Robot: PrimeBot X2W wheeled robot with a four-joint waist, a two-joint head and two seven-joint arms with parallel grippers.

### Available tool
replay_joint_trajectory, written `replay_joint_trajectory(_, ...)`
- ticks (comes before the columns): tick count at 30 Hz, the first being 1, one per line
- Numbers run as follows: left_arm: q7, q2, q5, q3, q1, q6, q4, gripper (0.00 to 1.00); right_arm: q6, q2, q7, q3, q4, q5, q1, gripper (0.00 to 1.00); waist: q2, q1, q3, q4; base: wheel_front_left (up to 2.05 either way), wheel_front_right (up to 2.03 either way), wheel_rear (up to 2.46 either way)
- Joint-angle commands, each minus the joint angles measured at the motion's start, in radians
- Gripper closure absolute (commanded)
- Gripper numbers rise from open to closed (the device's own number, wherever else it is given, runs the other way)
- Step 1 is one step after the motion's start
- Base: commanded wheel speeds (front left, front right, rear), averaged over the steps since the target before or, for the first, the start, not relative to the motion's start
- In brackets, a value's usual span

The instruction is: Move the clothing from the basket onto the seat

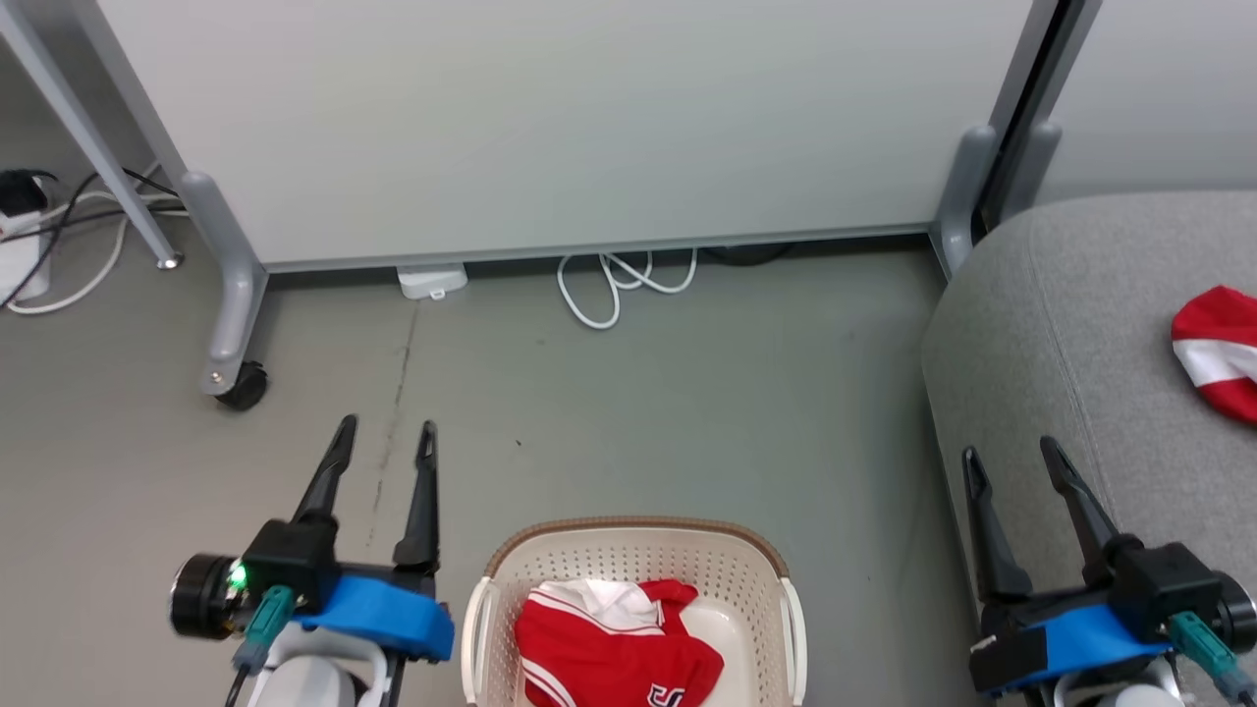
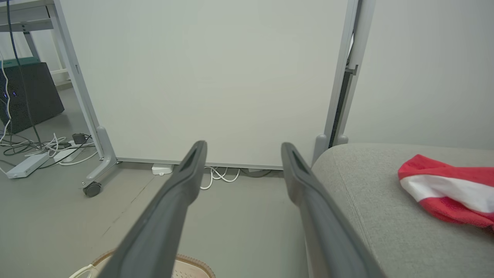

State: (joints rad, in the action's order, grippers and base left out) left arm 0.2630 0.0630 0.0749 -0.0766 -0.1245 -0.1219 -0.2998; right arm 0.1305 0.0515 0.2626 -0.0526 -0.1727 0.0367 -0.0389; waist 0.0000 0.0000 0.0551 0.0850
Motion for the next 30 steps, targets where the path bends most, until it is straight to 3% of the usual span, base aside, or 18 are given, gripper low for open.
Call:
replay_joint_trajectory(1, 0.003, 0.007, 0.002, -0.025, -0.044, -0.005, -0.025, 0.00, 0.001, -0.002, 0.003, 0.007, 0.011, -0.003, -0.032, 0.00, 0.0000, 0.0000, 0.033, -0.018, 0.00, 0.00, 0.00)
replay_joint_trajectory(6, 0.003, 0.031, 0.027, -0.122, -0.146, -0.010, -0.115, 0.00, 0.001, -0.002, 0.003, 0.026, 0.028, -0.008, -0.081, 0.00, 0.0000, 0.0000, 0.107, -0.057, 0.00, 0.00, 0.00)
replay_joint_trajectory(17, 0.003, 0.117, 0.105, -0.439, -0.376, -0.008, -0.380, 0.00, 0.001, -0.001, 0.003, 0.044, 0.071, -0.020, -0.196, 0.00, 0.0000, 0.0000, 0.302, -0.146, 0.00, 0.00, 0.00)
replay_joint_trajectory(19, 0.003, 0.122, 0.113, -0.461, -0.393, -0.008, -0.404, 0.00, 0.001, -0.002, 0.003, 0.049, 0.076, -0.019, -0.207, 0.00, 0.0000, 0.0000, 0.322, -0.155, 0.00, 0.00, 0.00)
replay_joint_trajectory(30, -0.002, 0.122, 0.159, -0.801, -0.622, -0.008, -0.698, 0.00, 0.001, 0.003, 0.003, 0.063, 0.130, -0.023, -0.316, 0.00, 0.0000, 0.0000, 0.540, -0.205, 0.00, 0.00, 0.00)
